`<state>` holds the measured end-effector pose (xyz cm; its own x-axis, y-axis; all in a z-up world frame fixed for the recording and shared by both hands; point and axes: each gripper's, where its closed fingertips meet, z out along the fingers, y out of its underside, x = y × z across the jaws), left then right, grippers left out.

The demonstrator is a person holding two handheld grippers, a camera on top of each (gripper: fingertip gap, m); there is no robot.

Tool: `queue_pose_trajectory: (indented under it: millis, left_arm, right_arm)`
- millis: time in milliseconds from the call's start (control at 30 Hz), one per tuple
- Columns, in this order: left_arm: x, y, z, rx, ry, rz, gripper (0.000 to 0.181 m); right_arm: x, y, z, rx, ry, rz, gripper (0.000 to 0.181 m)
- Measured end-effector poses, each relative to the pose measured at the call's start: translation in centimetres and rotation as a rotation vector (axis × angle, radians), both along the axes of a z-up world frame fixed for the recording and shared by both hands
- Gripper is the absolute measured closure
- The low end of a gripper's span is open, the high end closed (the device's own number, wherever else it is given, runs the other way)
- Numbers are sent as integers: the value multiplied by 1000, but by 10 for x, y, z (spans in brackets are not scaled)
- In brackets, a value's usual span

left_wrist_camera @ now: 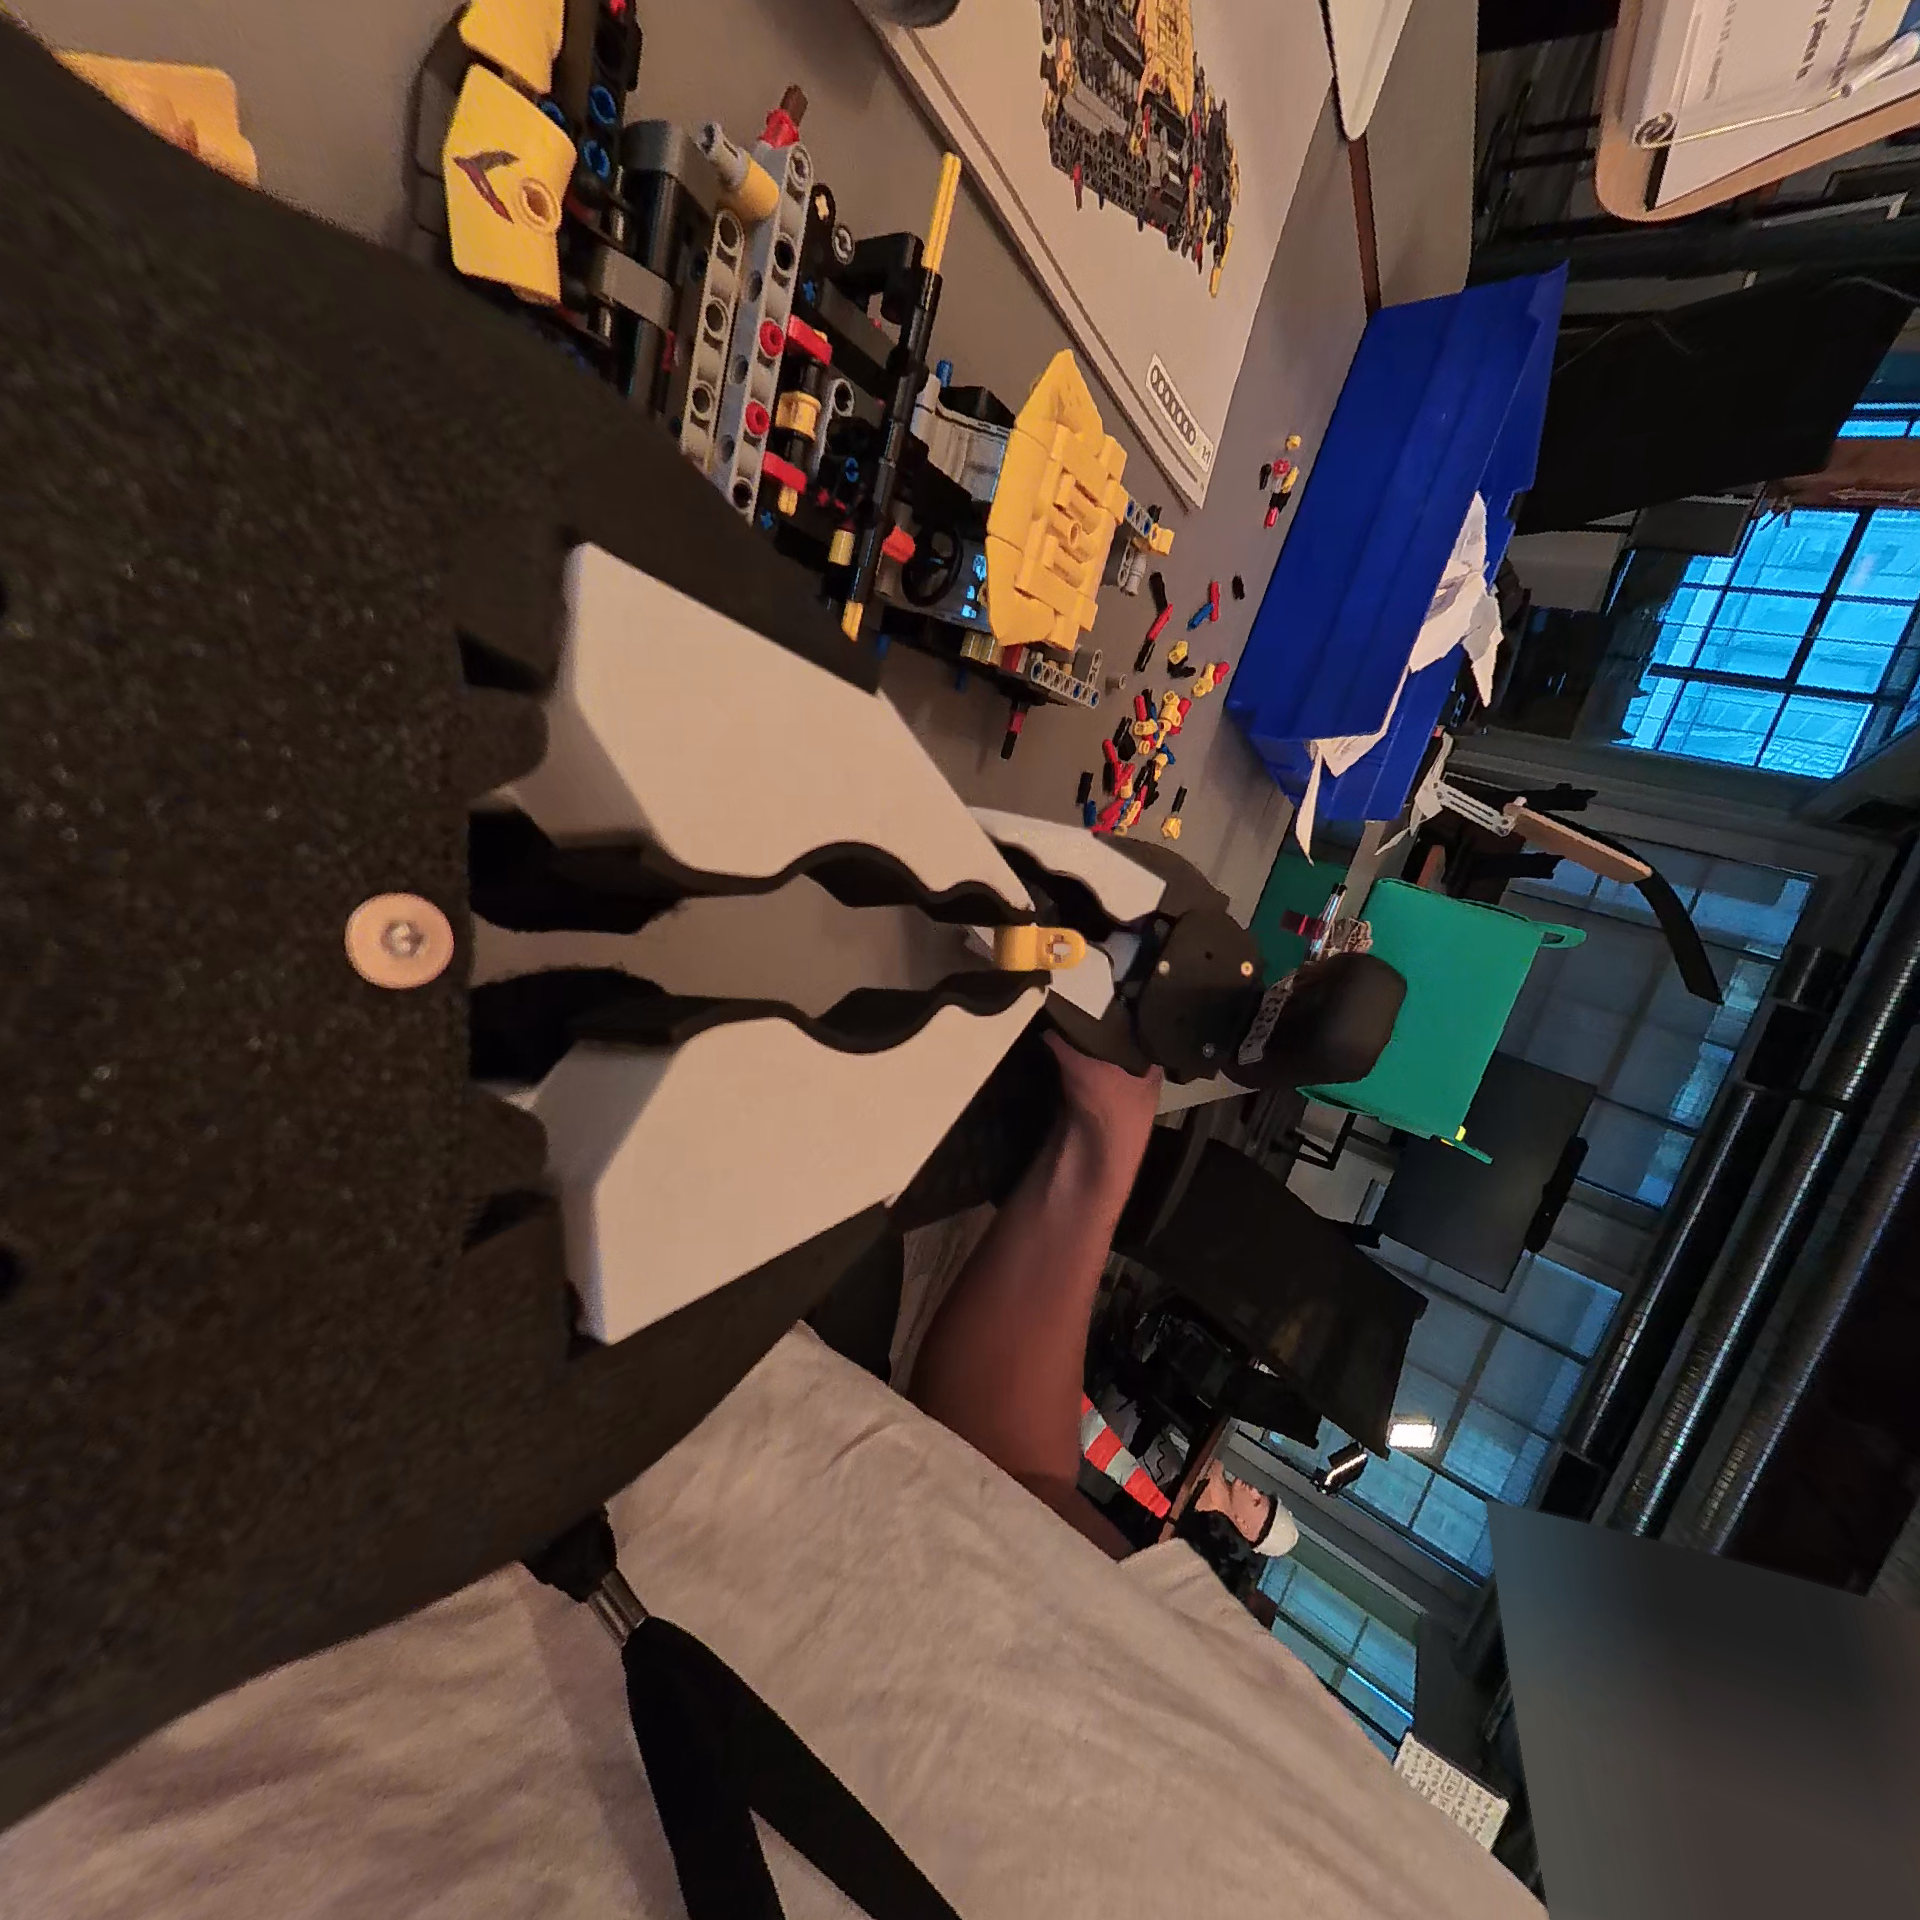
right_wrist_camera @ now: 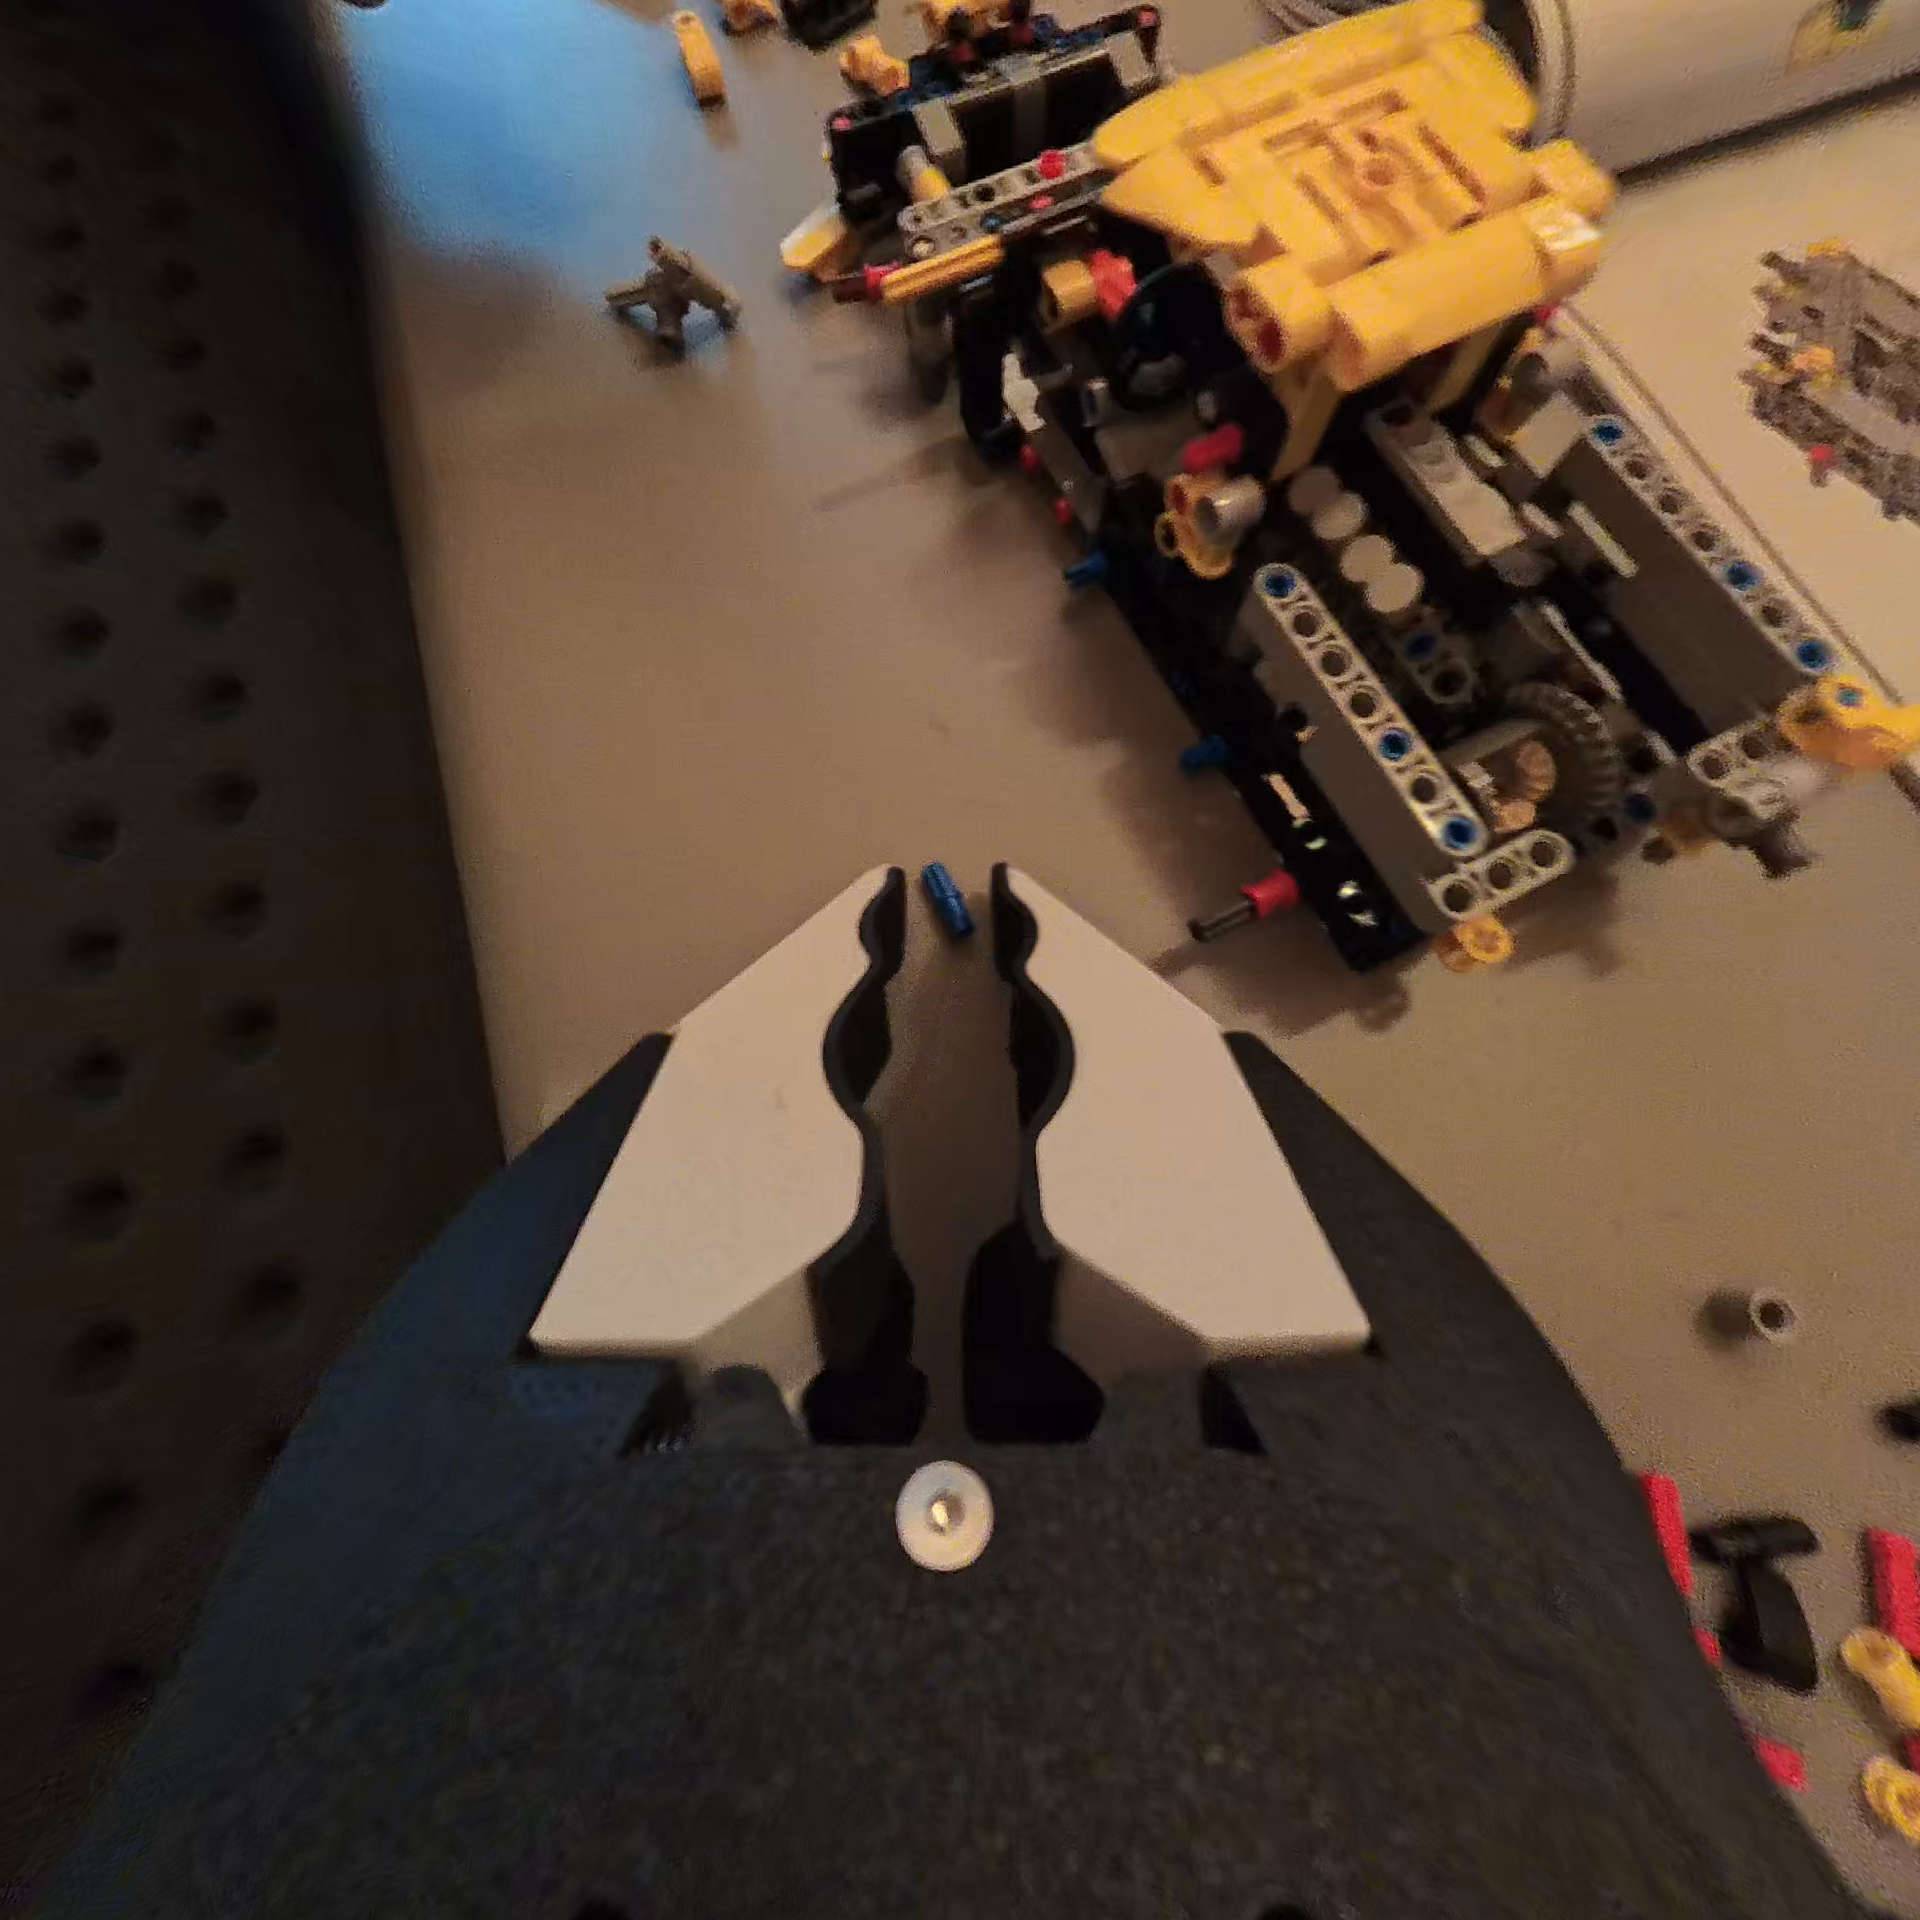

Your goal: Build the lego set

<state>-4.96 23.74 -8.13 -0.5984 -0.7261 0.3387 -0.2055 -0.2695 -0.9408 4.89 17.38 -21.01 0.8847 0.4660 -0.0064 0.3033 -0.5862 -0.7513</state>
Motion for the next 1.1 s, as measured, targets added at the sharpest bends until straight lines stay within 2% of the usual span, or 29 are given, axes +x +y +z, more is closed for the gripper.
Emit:
queue_pose_trajectory:
  millis: [100,533,1100]
  left_arm:
    - [0,-2,-4,21,8,-1,174]
    - [1,-4,-7,35,17,-8,174]
    - [1,-4,-8,36,22,-8,174]
  right_arm:
    - [1,1,-4,6,-30,10,176]
    - [1,-3,-3,-2,-11,12,169]
    - [4,-6,-4,23,-60,18,173]
